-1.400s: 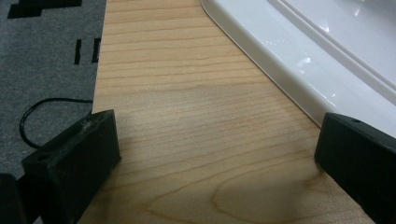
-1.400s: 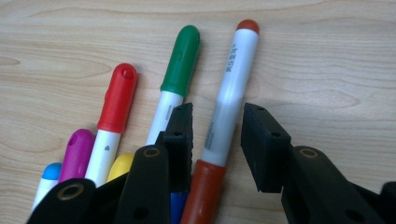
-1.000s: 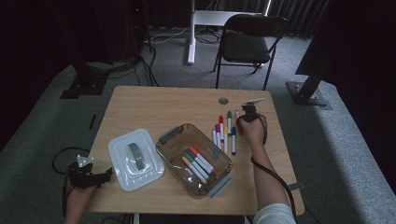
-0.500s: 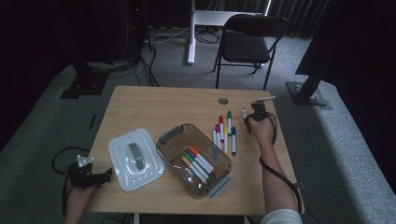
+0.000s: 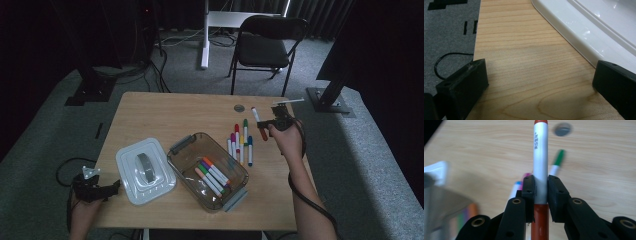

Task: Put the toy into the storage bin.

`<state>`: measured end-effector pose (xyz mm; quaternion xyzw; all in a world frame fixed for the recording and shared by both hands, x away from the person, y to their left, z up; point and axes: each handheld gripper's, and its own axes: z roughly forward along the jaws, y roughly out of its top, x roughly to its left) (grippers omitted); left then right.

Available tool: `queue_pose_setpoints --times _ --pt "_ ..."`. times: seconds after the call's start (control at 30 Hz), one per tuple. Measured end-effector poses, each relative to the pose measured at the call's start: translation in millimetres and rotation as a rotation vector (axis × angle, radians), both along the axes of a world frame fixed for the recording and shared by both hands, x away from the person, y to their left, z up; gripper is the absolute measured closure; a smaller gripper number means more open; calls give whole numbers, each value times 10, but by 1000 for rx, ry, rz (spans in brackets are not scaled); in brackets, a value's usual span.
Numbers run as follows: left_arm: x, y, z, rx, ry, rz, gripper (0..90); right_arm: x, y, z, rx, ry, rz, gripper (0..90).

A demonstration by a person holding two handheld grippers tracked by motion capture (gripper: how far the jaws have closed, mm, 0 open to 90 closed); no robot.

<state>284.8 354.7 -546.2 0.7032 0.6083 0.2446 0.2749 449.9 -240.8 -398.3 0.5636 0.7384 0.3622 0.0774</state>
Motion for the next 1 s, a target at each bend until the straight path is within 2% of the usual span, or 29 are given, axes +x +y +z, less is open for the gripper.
queue_pose_setpoints --times 0.1,0.23,0.47,0.63,0.8,1.0 --pt "0 0 0 0 0 0 4 -156 171 152 26 -39 68 766" --pt "0 0 0 0 0 0 5 -318 414 284 39 -60 159 766" --pt "1 1 0 1 -1 0 4 -512 807 317 47 -68 282 766" --pt "1 0 0 1 -1 0 5 -619 1035 294 59 -50 365 766" --pt "1 0 0 0 -1 0 5 -757 1256 272 44 -25 437 766" --pt "1 0 0 1 -1 0 5 -849 1467 145 34 39 493 766"
